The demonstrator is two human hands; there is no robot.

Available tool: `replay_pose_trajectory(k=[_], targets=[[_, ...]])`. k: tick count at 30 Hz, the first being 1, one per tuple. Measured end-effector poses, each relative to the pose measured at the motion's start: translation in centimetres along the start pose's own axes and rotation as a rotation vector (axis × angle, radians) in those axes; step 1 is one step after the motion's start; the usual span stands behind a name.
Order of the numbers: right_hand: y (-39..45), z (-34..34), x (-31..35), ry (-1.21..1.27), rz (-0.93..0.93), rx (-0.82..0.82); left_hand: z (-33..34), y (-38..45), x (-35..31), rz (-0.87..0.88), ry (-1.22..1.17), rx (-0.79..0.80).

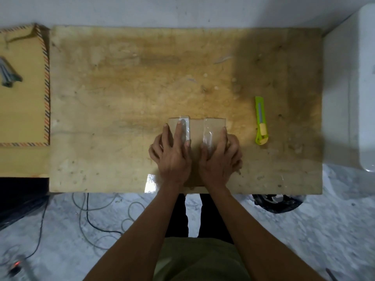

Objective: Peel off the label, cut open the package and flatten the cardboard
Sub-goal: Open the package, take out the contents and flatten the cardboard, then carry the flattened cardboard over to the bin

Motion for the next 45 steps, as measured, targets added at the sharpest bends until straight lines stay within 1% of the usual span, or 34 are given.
replay_pose_trajectory(k=[2,3,6,9,11,14,16,18,21,23,26,27,30,31,32,34,36,39,41,43,45], targets=[[0.0,0.2,0.3,0.116,0.054,0.003,0.2,0.1,0.1,-0.075,-0.12,0.056],[0.2,0.1,0.4,0.199,0.064,-0.004,0.2,0.2,0.2,-0.095,-0.177,0.058],[1.0,-0.7,0.6,0.42,0.022,-0.025,-0.3,0.4,0.5,-0.134,-0.303,0.055],[1.4,-1.2,0.5,0.536,0.032,0.041,-1.0,0.2,0.4,-0.127,-0.366,0.083],[1.6,-1.6,0.4,0.544,0.042,0.06,-2.0,0.5,0.0,-0.093,-0.448,0.069],[2.3,-3.0,1.0,0.569,0.037,0.053,-4.5,1.0,-1.3,0.021,-0.555,0.009],[3.0,-4.5,2.0,0.612,0.051,0.042,-6.0,1.4,-1.8,0.016,-0.569,0.005],[4.0,-6.0,3.5,0.637,0.049,0.05,-7.4,2.0,-2.2,0.005,-0.549,0.034],[5.4,-8.2,5.6,0.614,0.046,0.122,-9.5,2.8,-3.4,0.072,-0.507,0.052],[5.5,-10.3,6.8,0.556,0.005,0.14,-11.1,3.2,-4.4,0.085,-0.545,0.065],[4.5,-13.5,7.6,0.459,-0.084,0.077,-13.5,3.4,-6.3,0.161,-0.595,0.051],[3.9,-14.2,7.4,0.455,-0.088,0.067,-14.2,3.4,-6.8,0.193,-0.605,0.048],[1.0,-14.7,4.8,0.547,0.053,0.125,-14.9,2.6,-8.1,0.266,-0.624,0.073],[-0.4,-15.0,3.9,0.568,0.08,0.105,-14.8,1.9,-8.4,0.281,-0.637,0.096],[-1.8,-15.7,3.1,0.575,0.103,0.05,-14.6,1.2,-8.9,0.3,-0.642,0.125],[-4.8,-17.7,1.4,0.574,0.162,-0.119,-14.3,-0.5,-10.5,0.373,-0.633,0.191],[-7.7,-19.6,-0.8,0.603,0.236,-0.28,-13.9,-2.9,-12.9,0.509,-0.592,0.28],[-11.9,-22.5,-4.1,0.744,0.38,-0.513,-13.6,-7.7,-16.8,0.77,-0.537,0.398],[-14.5,-24.8,-5.9,0.813,0.439,-0.673,-13.2,-10.9,-18.8,0.891,-0.498,0.452],[-16.8,-26.6,-7.4,0.804,0.481,-0.767,-12.8,-13.9,-20.4,0.993,-0.454,0.462],[-18.5,-27.9,-8.6,0.756,0.514,-0.815,-12.0,-16.4,-21.8,1.086,-0.394,0.461]])
Point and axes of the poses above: each hand's wrist, its own y-axis towards the middle knuckle, its own z-axis out of the palm, x = y × z, the point moved 9 cm from there along y, towards the middle knuckle, and after that the axes turned 13 degrees about y, right-handed, at the moved point
